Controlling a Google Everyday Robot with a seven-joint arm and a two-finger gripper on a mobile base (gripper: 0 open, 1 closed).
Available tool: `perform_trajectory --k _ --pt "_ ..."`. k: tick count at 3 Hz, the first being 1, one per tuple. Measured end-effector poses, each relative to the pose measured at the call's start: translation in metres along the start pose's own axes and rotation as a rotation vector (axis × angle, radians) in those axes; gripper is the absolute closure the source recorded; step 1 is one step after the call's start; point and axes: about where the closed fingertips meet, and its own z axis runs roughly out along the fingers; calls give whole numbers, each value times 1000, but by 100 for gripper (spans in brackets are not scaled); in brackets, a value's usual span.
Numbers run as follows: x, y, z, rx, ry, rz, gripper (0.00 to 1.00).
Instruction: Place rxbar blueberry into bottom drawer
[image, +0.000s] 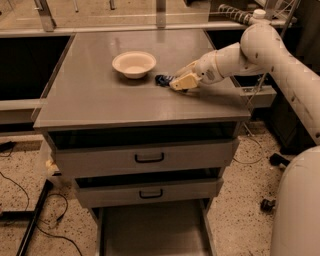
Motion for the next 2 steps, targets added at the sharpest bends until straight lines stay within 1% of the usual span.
perform_trajectory --k 1,2 --pt "0 1 0 -1 1 0 100" --pt "-6 5 -6 2 0 -5 100"
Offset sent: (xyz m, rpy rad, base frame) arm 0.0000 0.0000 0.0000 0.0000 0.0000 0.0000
